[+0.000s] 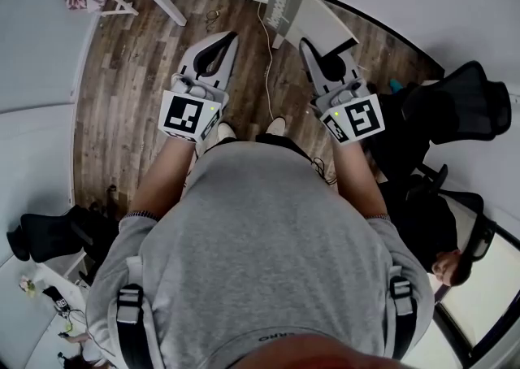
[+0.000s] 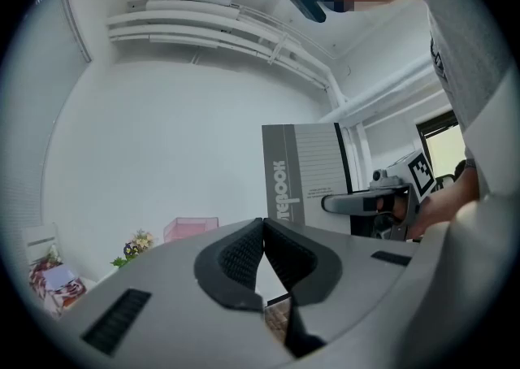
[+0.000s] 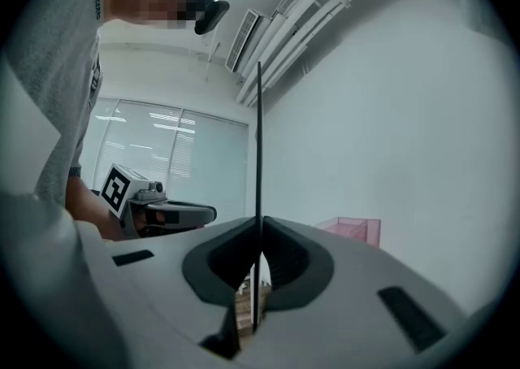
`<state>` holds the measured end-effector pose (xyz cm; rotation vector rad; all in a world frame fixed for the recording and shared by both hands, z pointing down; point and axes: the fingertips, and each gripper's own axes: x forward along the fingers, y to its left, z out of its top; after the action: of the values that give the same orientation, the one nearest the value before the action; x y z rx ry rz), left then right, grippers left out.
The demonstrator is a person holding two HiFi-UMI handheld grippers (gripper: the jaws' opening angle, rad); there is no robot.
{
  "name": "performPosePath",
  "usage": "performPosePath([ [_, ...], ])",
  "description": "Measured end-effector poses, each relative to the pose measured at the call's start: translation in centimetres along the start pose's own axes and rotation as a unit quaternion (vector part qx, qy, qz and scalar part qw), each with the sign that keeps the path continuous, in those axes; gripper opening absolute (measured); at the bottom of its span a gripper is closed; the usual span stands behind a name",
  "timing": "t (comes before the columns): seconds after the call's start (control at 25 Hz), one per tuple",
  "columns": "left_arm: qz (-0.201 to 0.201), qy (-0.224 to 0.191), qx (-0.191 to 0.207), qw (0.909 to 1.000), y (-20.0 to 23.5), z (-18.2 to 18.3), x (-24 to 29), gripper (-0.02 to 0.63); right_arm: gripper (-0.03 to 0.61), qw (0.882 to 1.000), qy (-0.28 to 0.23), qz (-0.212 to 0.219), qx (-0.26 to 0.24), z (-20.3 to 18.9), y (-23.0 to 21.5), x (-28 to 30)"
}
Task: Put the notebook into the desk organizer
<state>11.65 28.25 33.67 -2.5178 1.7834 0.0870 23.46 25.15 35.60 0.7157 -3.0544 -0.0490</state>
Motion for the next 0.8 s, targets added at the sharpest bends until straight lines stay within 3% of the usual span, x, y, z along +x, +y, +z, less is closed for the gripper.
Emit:
performPosePath([
  [0.8,0.057,0.01,0.007,0.9983,-1.9,-1.3,4.4,0.02,0.017,0.998,0.007,0.055,-0.002,-1.7,-5.3,-1.1],
])
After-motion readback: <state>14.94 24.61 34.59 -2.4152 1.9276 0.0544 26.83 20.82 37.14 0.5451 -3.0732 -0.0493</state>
